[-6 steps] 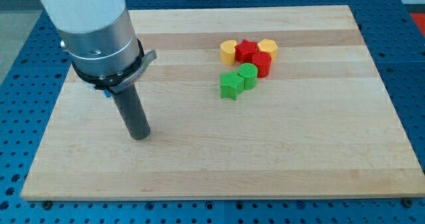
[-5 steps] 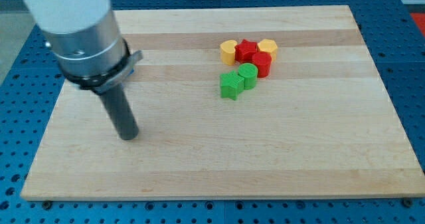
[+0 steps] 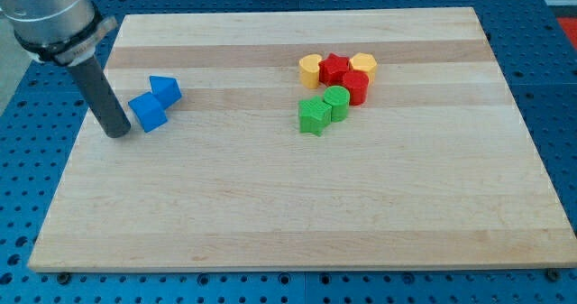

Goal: Push the cube below the triangle

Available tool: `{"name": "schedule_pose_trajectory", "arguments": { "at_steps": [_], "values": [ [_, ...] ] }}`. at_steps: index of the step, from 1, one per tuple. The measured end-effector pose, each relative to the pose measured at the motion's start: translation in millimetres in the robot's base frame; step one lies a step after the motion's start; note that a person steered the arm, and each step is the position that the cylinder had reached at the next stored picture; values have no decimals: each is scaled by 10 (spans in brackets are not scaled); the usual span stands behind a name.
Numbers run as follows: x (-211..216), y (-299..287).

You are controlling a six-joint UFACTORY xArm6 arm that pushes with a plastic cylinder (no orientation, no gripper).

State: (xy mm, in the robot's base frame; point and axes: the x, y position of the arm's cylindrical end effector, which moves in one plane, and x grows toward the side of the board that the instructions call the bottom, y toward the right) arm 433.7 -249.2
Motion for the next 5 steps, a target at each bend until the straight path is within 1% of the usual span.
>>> {"name": "schedule_pose_trajectory", "arguments": {
  "at_steps": [1, 2, 4, 5],
  "values": [
    [-272, -34],
    [-424, -34],
    [-408, 135],
    [-307, 237]
  ]
}}
